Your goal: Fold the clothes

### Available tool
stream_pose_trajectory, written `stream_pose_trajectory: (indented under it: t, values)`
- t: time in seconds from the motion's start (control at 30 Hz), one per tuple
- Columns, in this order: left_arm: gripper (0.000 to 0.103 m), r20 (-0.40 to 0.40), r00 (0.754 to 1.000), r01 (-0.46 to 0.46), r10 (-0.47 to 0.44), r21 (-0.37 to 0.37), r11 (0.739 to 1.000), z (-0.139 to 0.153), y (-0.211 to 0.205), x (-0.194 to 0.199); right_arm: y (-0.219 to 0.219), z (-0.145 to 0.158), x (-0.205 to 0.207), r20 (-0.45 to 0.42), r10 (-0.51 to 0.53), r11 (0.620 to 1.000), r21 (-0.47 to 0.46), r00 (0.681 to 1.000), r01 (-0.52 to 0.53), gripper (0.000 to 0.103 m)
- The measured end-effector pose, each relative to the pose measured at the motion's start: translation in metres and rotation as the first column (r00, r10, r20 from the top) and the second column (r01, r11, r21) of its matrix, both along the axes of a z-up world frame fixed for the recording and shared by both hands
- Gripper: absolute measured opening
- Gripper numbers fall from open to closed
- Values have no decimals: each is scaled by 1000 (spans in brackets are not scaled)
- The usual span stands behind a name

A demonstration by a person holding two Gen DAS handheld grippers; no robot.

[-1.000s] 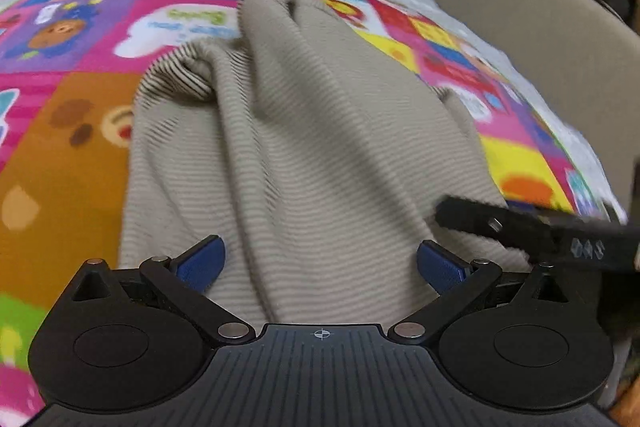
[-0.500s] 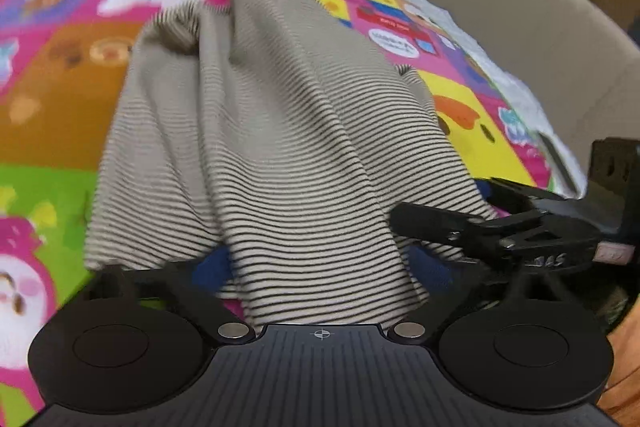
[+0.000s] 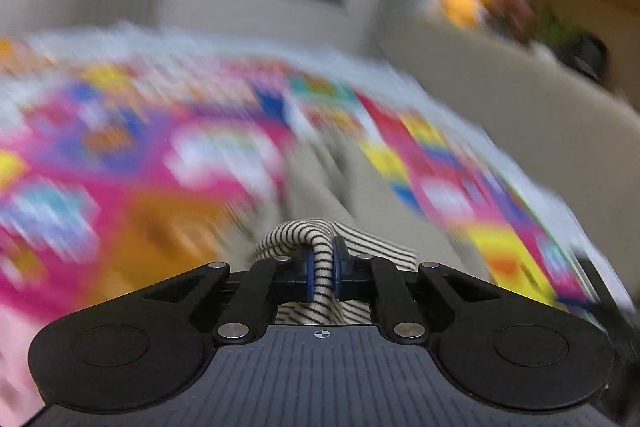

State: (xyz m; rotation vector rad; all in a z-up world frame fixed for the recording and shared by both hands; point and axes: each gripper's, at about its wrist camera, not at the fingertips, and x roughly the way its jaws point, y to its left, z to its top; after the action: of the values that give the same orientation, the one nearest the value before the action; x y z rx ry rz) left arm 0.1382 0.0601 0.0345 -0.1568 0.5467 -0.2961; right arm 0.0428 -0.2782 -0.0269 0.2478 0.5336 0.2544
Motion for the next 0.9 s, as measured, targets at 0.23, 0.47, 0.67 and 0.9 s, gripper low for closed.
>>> stream_pose_trajectory:
  t: [0.23,0.47,0.67,0.9]
  values:
    - [10,-2,976,-219,219,-48,975,14,73,49,45,26,10,66,80,965,-253,995,-60,61]
    - [50,-128,941,-327,314,-91,941,-20,114,66,81,26,-15,-70,407,821,-410,911,-398,68]
    - [97,-150,903,-418,402,-101,903,-32,137,71,97,6,-60,-224,601,598,-511,767,-617,75]
    - [103,112,878,-458,465,-86,885,23,112,39,102,-2,-47,-175,571,547,-647,802,-531,55]
